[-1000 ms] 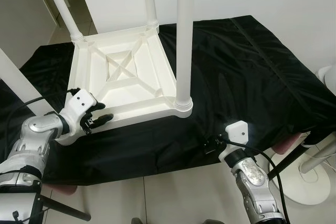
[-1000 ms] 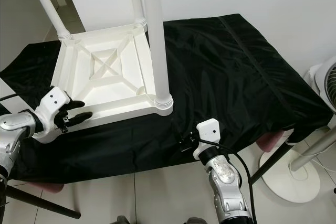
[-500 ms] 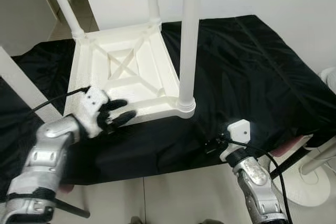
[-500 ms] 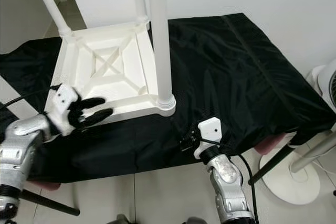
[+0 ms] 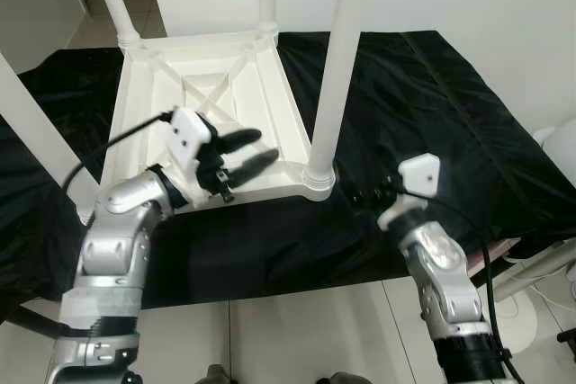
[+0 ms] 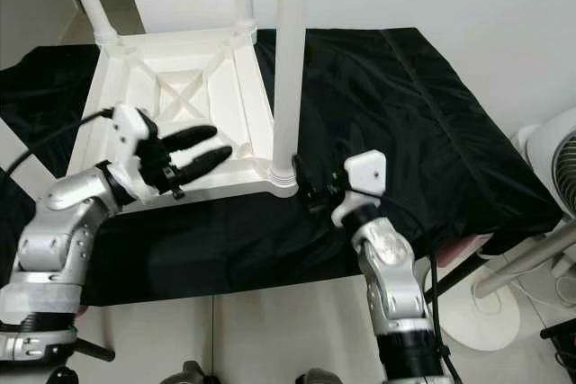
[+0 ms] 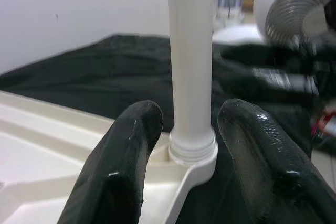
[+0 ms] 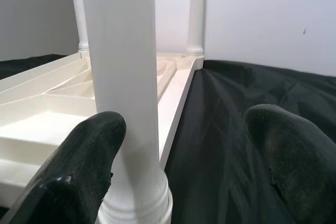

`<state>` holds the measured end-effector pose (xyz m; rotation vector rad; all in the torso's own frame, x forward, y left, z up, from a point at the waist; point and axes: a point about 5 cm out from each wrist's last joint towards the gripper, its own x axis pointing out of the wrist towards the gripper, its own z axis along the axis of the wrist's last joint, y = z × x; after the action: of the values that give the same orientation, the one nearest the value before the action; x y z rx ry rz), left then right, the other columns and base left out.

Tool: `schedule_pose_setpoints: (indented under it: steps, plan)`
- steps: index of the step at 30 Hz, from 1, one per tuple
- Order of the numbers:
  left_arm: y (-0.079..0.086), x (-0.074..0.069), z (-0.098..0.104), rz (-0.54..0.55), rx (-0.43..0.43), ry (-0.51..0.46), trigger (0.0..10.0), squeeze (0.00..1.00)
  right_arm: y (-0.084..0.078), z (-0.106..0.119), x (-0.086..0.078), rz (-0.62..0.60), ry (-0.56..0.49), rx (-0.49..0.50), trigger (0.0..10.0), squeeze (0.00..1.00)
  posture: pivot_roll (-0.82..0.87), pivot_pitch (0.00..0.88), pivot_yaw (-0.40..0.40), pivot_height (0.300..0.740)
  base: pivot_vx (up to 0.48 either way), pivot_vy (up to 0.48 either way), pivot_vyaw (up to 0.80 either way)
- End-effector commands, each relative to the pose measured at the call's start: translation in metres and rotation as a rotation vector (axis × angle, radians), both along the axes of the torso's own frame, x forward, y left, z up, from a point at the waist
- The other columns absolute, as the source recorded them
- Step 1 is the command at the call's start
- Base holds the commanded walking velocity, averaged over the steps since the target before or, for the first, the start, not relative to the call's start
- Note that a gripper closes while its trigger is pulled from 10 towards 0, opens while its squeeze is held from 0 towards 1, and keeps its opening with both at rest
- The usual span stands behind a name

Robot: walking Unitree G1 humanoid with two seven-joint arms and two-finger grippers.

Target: Building children table

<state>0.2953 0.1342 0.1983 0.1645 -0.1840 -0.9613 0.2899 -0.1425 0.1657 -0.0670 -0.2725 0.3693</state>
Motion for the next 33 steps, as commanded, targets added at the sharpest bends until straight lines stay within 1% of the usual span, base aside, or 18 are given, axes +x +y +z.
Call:
schedule_pose_setpoints:
  steps: [1, 3, 4, 5, 6, 9, 11, 12, 13, 14, 15, 16, 17, 18, 20, 26, 28, 33]
  plan:
    - [0.014, 0.012, 0.008, 0.485, -0.121, -0.018, 10.0, 0.0, 0.009, 0.003, 0.007, -0.001, 0.02, -0.031, 10.0, 0.0, -0.06, 0.003, 0.018, 0.74, 0.0, 0.0, 0.0]
    - [0.012, 0.011, 0.01, 0.478, -0.138, -0.01, 10.0, 0.0, 0.012, 0.006, 0.008, -0.001, 0.016, -0.038, 10.0, 0.0, -0.06, 0.004, 0.018, 0.74, 0.0, 0.0, 0.0]
    - [0.01, 0.008, 0.012, 0.466, -0.118, -0.032, 10.0, 0.0, 0.015, 0.009, 0.011, 0.003, 0.015, -0.036, 10.0, 0.0, -0.06, 0.002, 0.016, 0.74, 0.0, 0.0, 0.0]
    - [0.01, 0.008, 0.012, 0.466, -0.118, -0.032, 10.0, 0.0, 0.015, 0.009, 0.011, 0.003, 0.015, -0.036, 10.0, 0.0, -0.06, 0.002, 0.016, 0.74, 0.0, 0.0, 0.0]
    - [0.009, 0.004, 0.01, 0.46, -0.052, -0.06, 10.0, 0.0, 0.02, 0.014, 0.016, 0.004, 0.016, -0.032, 10.0, 0.0, -0.05, 0.0, 0.014, 0.74, 0.0, 0.0, 0.0]
    - [0.009, 0.0, 0.006, 0.452, -0.061, -0.037, 10.0, 0.0, 0.023, 0.016, 0.018, 0.004, 0.014, -0.033, 10.0, 0.0, -0.05, 0.0, 0.014, 0.74, 0.0, 0.0, 0.0]
    - [0.005, -0.013, 0.006, 0.355, -0.126, -0.044, 10.0, 0.0, 0.025, 0.016, 0.021, 0.004, 0.018, -0.031, 10.0, 0.0, -0.05, 0.0, 0.013, 0.74, 0.0, 0.0, 0.0]
    - [0.002, -0.022, -0.001, 0.282, -0.1, -0.012, 10.0, 0.0, 0.026, 0.016, 0.023, 0.003, 0.025, -0.023, 10.0, 0.0, -0.04, 0.0, 0.005, 0.74, 0.0, 0.0, 0.0]
    - [0.002, -0.022, -0.001, 0.282, -0.1, -0.012, 10.0, 0.0, 0.026, 0.016, 0.023, 0.003, 0.025, -0.023, 10.0, 0.0, -0.04, 0.0, 0.005, 0.74, 0.0, 0.0, 0.0]
    - [0.0, -0.028, -0.007, 0.233, -0.079, 0.015, 10.0, 0.0, 0.026, 0.017, 0.024, 0.002, 0.03, -0.018, 10.0, 0.0, -0.04, 0.0, 0.005, 0.74, 0.0, 0.0, 0.0]
    - [-0.005, -0.037, -0.015, 0.163, -0.032, 0.042, 10.0, 0.0, 0.029, 0.017, 0.025, 0.017, 0.037, -0.021, 10.0, 0.0, -0.03, 0.0, 0.004, 0.74, 0.0, 0.0, 0.0]
    - [-0.008, -0.043, -0.02, 0.117, -0.002, 0.059, 10.0, 0.0, 0.03, 0.017, 0.026, 0.028, 0.042, -0.024, 10.0, 0.0, -0.03, 0.0, 0.004, 0.74, 0.0, 0.0, 0.0]
    - [-0.008, -0.043, -0.02, 0.117, -0.002, 0.059, 10.0, 0.0, 0.03, 0.017, 0.026, 0.028, 0.042, -0.024, 10.0, 0.0, -0.03, 0.0, 0.004, 0.74, 0.0, 0.0, 0.0]
    - [-0.01, -0.047, -0.022, 0.093, 0.011, 0.064, 10.0, 0.0, 0.031, 0.017, 0.026, 0.035, 0.045, -0.028, 10.0, 0.0, -0.03, 0.0, 0.004, 0.74, 0.0, 0.0, 0.0]
    - [-0.016, -0.055, -0.029, 0.028, 0.033, 0.133, 10.0, 0.0, 0.032, 0.014, 0.019, 0.071, 0.047, -0.042, 10.0, 0.0, -0.03, 0.003, -0.005, 0.74, 0.0, 0.0, 0.0]
    - [-0.02, -0.061, -0.032, -0.016, 0.063, 0.143, 10.0, 0.0, 0.028, 0.013, 0.015, 0.083, 0.054, -0.041, 10.0, 0.0, -0.03, 0.013, -0.01, 0.74, 0.0, 0.0, 0.0]
    - [-0.022, -0.068, -0.035, -0.061, 0.077, 0.164, 10.0, 0.0, 0.026, 0.011, 0.012, 0.11, 0.065, -0.034, 10.0, 0.0, -0.03, 0.02, -0.014, 0.74, 0.0, 0.0, 0.0]
    - [-0.025, -0.072, -0.036, -0.079, 0.087, 0.177, 10.0, 0.0, 0.024, 0.012, 0.015, 0.097, 0.066, -0.033, 10.0, 0.0, -0.04, 0.024, -0.014, 0.74, 0.0, 0.0, 0.0]
